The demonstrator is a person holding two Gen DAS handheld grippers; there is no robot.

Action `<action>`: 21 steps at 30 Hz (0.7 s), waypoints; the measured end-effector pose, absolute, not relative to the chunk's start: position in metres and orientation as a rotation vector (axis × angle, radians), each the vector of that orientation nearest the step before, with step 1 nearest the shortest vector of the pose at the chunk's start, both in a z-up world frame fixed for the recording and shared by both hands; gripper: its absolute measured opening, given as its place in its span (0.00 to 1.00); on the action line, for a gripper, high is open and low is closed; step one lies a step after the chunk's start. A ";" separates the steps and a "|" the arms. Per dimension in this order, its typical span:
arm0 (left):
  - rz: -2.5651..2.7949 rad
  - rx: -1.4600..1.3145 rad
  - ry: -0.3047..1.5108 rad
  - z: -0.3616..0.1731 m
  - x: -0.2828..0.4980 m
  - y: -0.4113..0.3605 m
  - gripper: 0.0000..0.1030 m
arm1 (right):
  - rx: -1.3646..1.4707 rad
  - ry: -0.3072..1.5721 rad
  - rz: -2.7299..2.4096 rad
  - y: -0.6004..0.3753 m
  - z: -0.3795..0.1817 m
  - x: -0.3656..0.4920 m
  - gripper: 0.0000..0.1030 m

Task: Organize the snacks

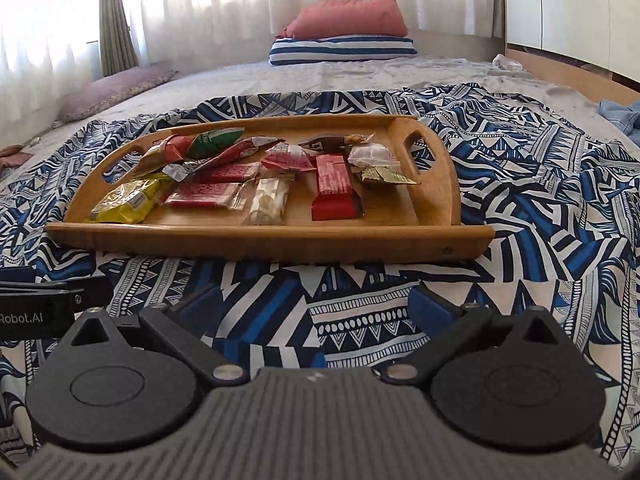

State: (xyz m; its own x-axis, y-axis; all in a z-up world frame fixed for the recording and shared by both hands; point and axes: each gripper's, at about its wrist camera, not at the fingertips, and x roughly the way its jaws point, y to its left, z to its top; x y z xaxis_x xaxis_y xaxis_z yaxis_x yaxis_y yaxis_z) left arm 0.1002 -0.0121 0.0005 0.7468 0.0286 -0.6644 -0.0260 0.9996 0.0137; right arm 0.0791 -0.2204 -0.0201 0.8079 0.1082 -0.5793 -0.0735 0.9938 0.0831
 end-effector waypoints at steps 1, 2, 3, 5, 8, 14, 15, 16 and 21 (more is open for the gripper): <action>0.035 0.014 0.722 -0.002 0.102 -0.014 1.00 | 0.042 0.622 0.097 -0.218 -0.021 0.080 1.00; 0.040 0.023 0.713 -0.003 0.102 -0.016 1.00 | 0.026 0.625 0.096 -0.216 -0.022 0.082 1.00; 0.047 0.028 0.706 -0.005 0.103 -0.017 1.00 | 0.010 0.629 0.095 -0.214 -0.024 0.083 1.00; 0.049 0.019 0.694 -0.008 0.104 -0.016 1.00 | -0.002 0.624 0.095 -0.212 -0.026 0.083 1.00; 0.048 0.011 0.682 -0.010 0.104 -0.015 1.00 | 0.005 0.620 0.100 -0.213 -0.028 0.085 1.00; 0.041 0.004 0.668 -0.012 0.101 -0.013 1.00 | -0.004 0.591 0.092 -0.211 -0.031 0.081 1.00; 0.041 0.004 0.668 -0.012 0.101 -0.013 1.00 | -0.005 0.593 0.092 -0.211 -0.030 0.081 1.00; 0.041 0.004 0.668 -0.012 0.101 -0.012 1.00 | -0.005 0.594 0.092 -0.211 -0.030 0.082 1.00; 0.041 0.004 0.668 -0.013 0.101 -0.013 1.00 | -0.007 0.597 0.092 -0.210 -0.030 0.082 1.00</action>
